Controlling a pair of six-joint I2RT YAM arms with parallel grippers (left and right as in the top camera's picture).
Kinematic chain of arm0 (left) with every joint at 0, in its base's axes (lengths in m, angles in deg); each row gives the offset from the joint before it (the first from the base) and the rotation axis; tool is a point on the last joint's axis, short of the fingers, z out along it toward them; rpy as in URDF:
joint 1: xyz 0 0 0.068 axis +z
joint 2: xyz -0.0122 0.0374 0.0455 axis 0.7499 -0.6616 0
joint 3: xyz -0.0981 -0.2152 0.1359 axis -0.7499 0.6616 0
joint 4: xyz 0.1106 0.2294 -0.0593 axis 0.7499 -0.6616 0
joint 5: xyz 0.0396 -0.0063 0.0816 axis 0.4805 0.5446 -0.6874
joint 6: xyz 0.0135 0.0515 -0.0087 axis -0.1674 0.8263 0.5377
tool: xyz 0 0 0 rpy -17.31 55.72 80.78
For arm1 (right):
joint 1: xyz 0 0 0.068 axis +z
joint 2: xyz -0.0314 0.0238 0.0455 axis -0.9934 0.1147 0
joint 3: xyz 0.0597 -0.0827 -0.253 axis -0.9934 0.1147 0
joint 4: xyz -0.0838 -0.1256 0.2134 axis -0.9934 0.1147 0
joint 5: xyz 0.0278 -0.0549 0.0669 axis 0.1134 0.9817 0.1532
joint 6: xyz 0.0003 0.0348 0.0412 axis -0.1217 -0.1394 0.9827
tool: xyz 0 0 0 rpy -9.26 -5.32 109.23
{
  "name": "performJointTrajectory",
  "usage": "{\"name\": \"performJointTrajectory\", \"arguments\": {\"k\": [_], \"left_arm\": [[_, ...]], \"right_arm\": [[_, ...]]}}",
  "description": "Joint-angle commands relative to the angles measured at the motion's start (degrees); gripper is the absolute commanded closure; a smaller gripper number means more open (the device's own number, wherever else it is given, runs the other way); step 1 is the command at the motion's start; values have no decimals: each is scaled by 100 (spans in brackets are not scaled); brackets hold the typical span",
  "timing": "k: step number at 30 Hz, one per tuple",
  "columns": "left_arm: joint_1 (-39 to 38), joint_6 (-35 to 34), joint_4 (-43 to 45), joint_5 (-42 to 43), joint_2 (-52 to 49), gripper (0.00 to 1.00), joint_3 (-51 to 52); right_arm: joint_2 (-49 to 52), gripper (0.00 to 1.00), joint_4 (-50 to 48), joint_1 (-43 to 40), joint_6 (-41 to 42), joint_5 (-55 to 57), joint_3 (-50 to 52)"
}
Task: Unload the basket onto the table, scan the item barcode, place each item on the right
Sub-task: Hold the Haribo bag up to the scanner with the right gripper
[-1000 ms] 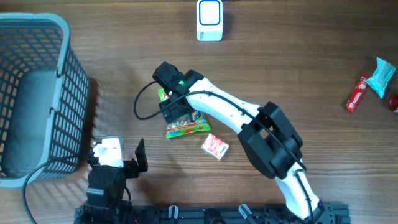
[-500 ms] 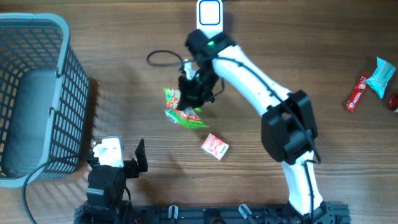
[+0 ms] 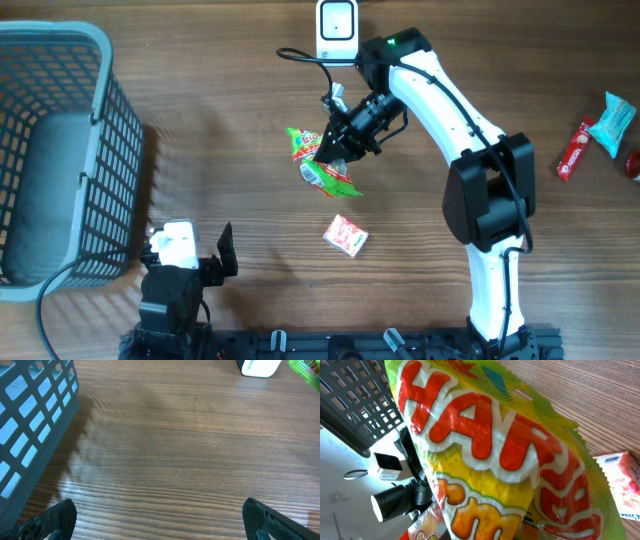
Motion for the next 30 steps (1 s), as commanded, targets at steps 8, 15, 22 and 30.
{"name": "performJointTrajectory", "arguments": {"k": [8, 15, 22, 30], "left_arm": [[37, -55, 15, -68, 31, 0, 37], [37, -55, 15, -68, 31, 0, 37], [37, -55, 15, -68, 31, 0, 37], [37, -55, 15, -68, 31, 0, 37]], "right_arm": [[-186, 96, -1600, 17, 2798, 5438, -66], [-186, 95, -4317, 13, 4155, 7130, -76], [105, 95, -7079, 13, 3206, 8094, -76], [588, 95, -8312, 20, 2345, 8397, -101]]}}
